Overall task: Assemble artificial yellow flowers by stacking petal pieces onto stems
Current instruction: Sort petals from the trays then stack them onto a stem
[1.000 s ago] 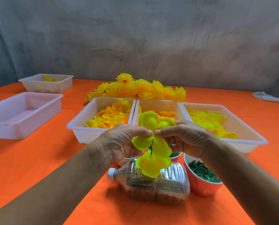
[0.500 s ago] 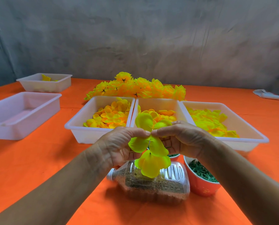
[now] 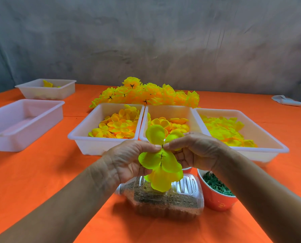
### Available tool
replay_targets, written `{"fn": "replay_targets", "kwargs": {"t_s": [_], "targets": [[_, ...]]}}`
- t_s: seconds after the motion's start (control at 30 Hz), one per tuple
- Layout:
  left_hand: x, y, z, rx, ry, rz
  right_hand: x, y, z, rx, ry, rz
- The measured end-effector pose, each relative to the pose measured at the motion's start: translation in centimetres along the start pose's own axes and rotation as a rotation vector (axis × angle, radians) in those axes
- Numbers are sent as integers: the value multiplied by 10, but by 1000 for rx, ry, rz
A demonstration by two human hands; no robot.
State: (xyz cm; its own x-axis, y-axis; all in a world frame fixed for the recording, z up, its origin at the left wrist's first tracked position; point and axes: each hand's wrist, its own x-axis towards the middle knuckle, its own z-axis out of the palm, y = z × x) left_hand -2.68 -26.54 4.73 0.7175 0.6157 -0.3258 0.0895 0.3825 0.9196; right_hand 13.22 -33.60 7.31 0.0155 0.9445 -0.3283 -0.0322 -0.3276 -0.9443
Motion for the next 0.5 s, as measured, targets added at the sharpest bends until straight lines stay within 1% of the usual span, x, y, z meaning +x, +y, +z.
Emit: {"fn": "replay_targets", "kwargs": {"t_s": [0.2, 0.5], "targets": [[-3, 1, 3, 12, 52, -15, 1, 2, 0, -51, 39, 23], [-2, 1, 4, -5, 106, 86, 0, 0, 0, -128, 98, -20]]}}
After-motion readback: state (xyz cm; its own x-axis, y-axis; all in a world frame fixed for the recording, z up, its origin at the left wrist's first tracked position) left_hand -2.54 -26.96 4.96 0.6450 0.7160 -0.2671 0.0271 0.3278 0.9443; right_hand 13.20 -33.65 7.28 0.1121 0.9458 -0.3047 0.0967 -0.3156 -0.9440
